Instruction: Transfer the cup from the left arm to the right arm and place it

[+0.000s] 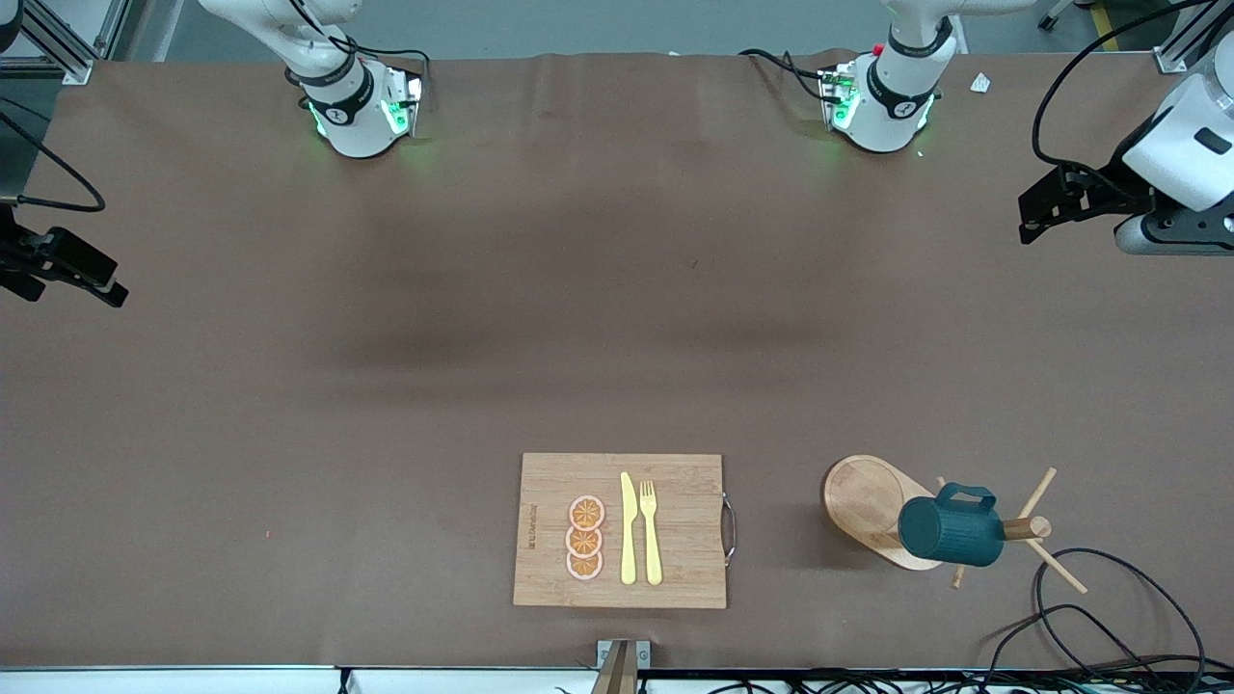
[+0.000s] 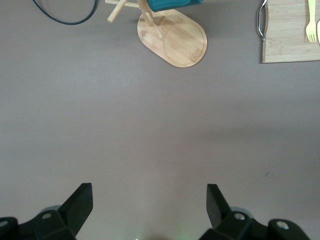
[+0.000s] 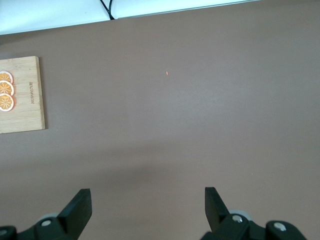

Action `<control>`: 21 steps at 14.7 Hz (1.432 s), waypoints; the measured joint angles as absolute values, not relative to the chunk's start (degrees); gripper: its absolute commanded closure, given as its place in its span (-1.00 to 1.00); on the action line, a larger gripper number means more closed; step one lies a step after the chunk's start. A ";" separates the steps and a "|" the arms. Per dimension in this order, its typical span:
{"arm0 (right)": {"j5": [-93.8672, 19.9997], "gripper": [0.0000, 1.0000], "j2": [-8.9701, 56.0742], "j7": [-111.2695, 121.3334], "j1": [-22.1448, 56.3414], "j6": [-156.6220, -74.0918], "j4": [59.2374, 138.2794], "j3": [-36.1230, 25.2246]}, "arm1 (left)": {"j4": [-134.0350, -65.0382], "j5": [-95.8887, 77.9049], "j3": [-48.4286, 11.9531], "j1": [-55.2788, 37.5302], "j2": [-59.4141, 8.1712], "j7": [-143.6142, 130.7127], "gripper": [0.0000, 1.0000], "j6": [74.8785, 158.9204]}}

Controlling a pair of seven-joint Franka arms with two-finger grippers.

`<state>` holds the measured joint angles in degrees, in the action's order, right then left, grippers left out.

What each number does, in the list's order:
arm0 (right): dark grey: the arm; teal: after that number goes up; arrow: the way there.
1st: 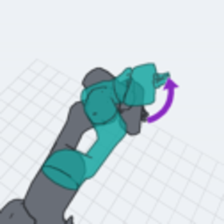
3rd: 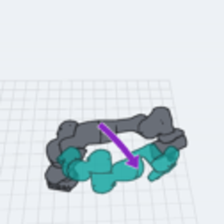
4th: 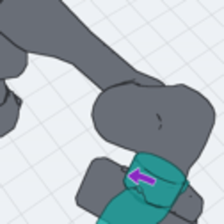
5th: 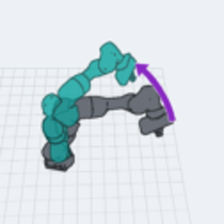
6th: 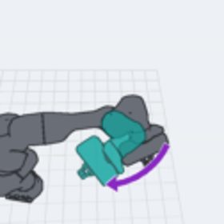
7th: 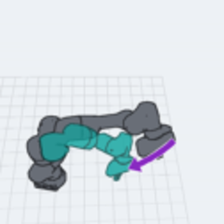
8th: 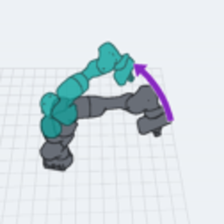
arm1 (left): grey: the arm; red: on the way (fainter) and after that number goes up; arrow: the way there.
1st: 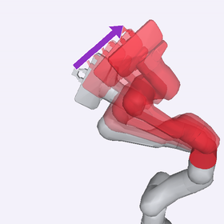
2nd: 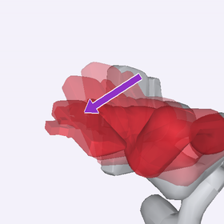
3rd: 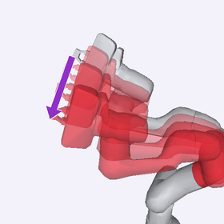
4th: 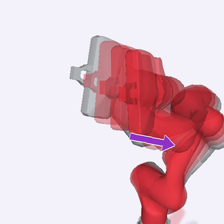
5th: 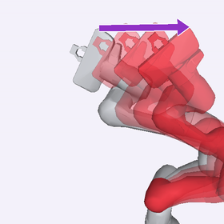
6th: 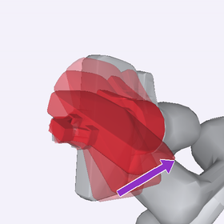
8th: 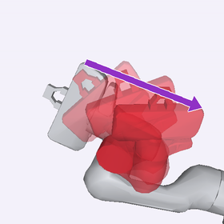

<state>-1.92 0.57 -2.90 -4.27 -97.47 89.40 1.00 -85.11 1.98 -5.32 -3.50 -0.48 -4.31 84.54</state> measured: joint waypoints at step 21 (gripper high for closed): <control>-1.93 -1.00 0.57 -2.90 -4.26 -97.46 89.53 1.03 | -79.60 -9.57 -1.22 3.66 -12.72 -13.92 -1.00 103.79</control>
